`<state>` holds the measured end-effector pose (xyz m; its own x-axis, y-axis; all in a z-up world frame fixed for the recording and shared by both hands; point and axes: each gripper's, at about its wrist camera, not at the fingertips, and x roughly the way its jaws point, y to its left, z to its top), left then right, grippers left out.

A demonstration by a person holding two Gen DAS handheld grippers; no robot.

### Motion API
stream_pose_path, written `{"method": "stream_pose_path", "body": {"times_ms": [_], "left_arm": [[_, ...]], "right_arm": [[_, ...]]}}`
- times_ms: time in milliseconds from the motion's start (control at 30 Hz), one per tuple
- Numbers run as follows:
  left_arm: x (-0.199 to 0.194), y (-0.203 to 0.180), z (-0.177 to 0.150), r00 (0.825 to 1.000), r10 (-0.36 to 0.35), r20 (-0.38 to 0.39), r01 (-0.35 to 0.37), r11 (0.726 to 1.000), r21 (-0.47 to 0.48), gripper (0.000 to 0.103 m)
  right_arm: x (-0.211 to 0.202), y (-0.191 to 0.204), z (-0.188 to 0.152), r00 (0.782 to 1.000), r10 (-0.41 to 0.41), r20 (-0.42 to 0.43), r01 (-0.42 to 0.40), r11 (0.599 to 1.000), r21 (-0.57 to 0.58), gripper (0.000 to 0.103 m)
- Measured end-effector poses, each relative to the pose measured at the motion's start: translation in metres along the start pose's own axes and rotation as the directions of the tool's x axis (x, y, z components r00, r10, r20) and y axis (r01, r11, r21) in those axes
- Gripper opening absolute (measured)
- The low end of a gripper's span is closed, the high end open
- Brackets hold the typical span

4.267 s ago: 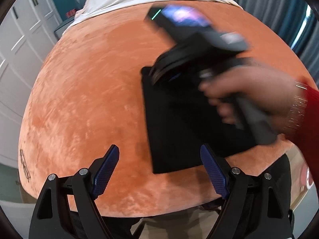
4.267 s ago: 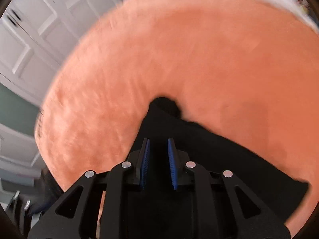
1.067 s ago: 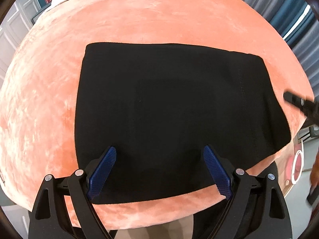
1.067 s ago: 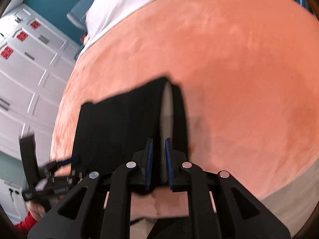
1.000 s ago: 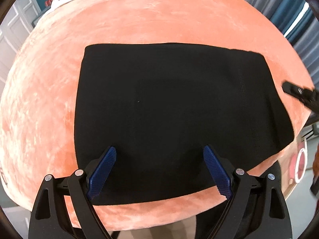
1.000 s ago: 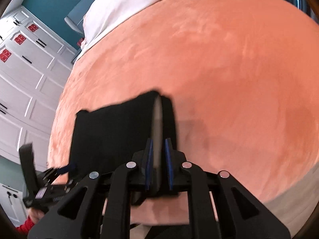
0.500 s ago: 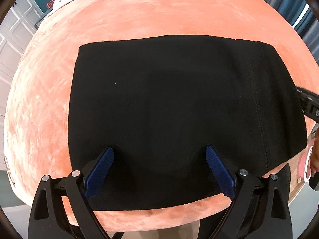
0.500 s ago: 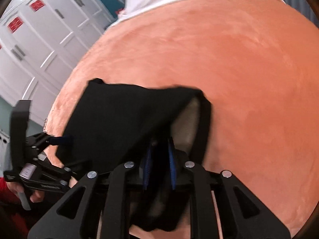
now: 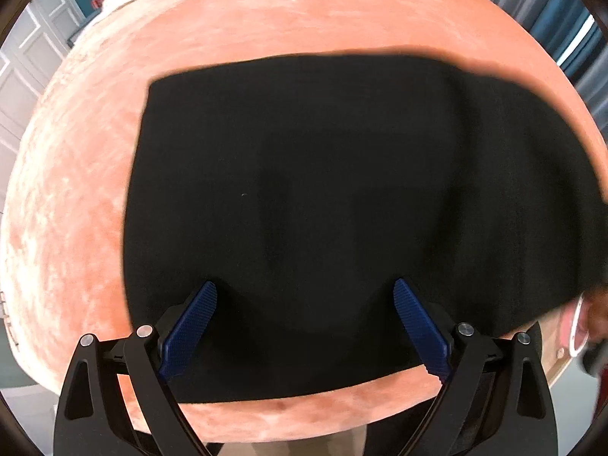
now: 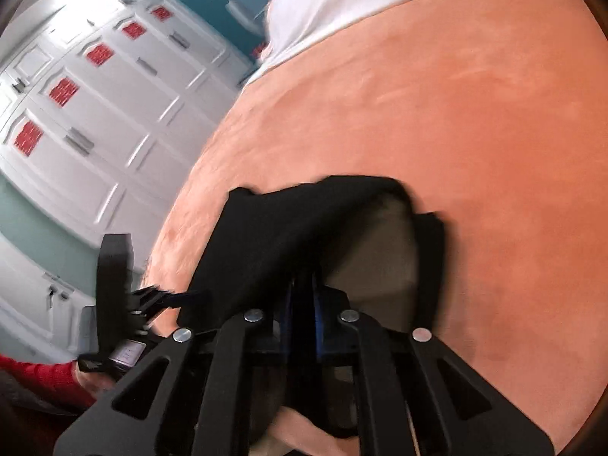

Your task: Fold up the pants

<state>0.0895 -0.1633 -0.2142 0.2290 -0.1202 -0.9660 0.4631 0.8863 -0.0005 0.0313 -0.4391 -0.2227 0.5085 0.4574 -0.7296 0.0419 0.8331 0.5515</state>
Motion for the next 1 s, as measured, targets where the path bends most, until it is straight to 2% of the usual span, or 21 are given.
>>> {"method": "stream_pose_path", "body": {"times_ms": [33,67,100,167,200,267,333,400,467,533,600,667,700,733,767,833,867,900,933,967,1000], "left_arm": [[0.004,-0.006,0.000,0.999,0.033,0.004,-0.033,0.999,0.023,0.094],[0.006,-0.011,0.000,0.997,0.078,0.024,-0.079,0.996,0.049,0.098],[0.007,-0.010,0.001,0.996,0.087,0.033,-0.088,0.995,0.055,0.098],[-0.002,-0.007,0.002,0.997,0.063,0.049,-0.065,0.997,0.042,0.097],[-0.012,0.000,0.002,0.998,0.014,0.069,-0.015,1.000,0.016,0.097],[-0.026,0.018,-0.001,0.995,-0.042,0.096,0.046,0.998,-0.044,0.097],[-0.037,0.048,-0.003,0.986,-0.114,0.121,0.130,0.983,-0.130,0.098],[-0.040,0.085,-0.011,0.975,-0.176,0.139,0.206,0.947,-0.245,0.098],[-0.031,0.122,-0.013,0.961,-0.229,0.153,0.269,0.897,-0.350,0.097],[-0.019,0.153,-0.018,0.951,-0.260,0.166,0.307,0.830,-0.465,0.097],[0.006,0.170,-0.017,0.944,-0.308,0.115,0.322,0.793,-0.517,0.097],[0.034,0.173,-0.018,0.912,-0.405,0.060,0.370,0.752,-0.546,0.097],[0.048,0.174,-0.019,0.895,-0.444,0.041,0.385,0.724,-0.572,0.098],[0.048,0.169,-0.021,0.904,-0.425,0.048,0.376,0.737,-0.562,0.098],[0.048,0.164,-0.018,0.917,-0.397,0.042,0.356,0.768,-0.533,0.098],[0.045,0.149,-0.010,0.935,-0.353,0.025,0.325,0.826,-0.460,0.096],[0.046,0.152,-0.006,0.937,-0.347,0.035,0.327,0.837,-0.439,0.076],[0.039,0.150,-0.002,0.929,-0.367,0.048,0.355,0.845,-0.400,0.052],[0.033,0.151,0.001,0.929,-0.366,0.050,0.355,0.848,-0.394,0.045],[0.027,0.156,0.002,0.922,-0.382,0.061,0.374,0.839,-0.395,0.036],[0.016,0.165,0.005,0.908,-0.411,0.084,0.409,0.824,-0.392,0.033]], "right_arm": [[0.014,-0.017,-0.008,0.999,0.021,-0.027,-0.019,0.998,0.063,0.008],[0.010,-0.028,-0.011,0.994,0.104,0.026,-0.107,0.983,0.148,0.008],[0.003,-0.027,-0.009,0.992,0.116,0.040,-0.122,0.978,0.172,0.009],[-0.020,-0.009,-0.007,0.996,0.023,0.087,-0.035,0.990,0.139,0.016],[-0.031,-0.005,-0.008,0.994,0.004,0.107,-0.018,0.991,0.130,0.017],[-0.055,-0.005,-0.015,0.988,-0.026,0.150,0.000,0.985,0.171,0.032],[-0.073,-0.005,-0.022,0.979,-0.052,0.197,0.011,0.979,0.204,0.068],[-0.084,-0.002,-0.028,0.974,-0.031,0.224,-0.019,0.975,0.220,0.078],[-0.084,-0.003,-0.027,0.977,-0.012,0.211,-0.034,0.976,0.214,0.079],[-0.072,0.005,-0.026,0.983,-0.036,0.179,-0.001,0.979,0.204,0.080],[-0.054,0.007,-0.024,0.991,-0.057,0.122,0.030,0.977,0.213,0.080],[-0.036,0.007,-0.027,0.997,-0.049,0.064,0.033,0.974,0.225,0.081],[-0.023,0.005,-0.029,0.997,-0.080,0.015,0.074,0.968,0.242,0.083],[-0.014,0.003,-0.032,0.992,-0.122,-0.032,0.126,0.958,0.258,0.085],[-0.007,0.001,-0.036,0.989,-0.137,-0.060,0.148,0.952,0.269,0.086],[-0.004,0.001,-0.041,0.988,-0.150,-0.031,0.153,0.948,0.281,0.086],[-0.004,0.002,-0.041,0.990,-0.139,-0.022,0.139,0.948,0.287,0.079],[-0.002,0.001,-0.041,0.998,-0.069,-0.014,0.070,0.945,0.318,0.046],[-0.004,0.001,-0.040,0.999,-0.038,-0.005,0.037,0.931,0.364,0.038],[-0.007,0.007,-0.035,0.999,-0.050,-0.009,0.050,0.929,0.365,0.036],[-0.011,0.016,-0.031,0.998,-0.068,-0.007,0.067,0.938,0.341,0.033]]}}
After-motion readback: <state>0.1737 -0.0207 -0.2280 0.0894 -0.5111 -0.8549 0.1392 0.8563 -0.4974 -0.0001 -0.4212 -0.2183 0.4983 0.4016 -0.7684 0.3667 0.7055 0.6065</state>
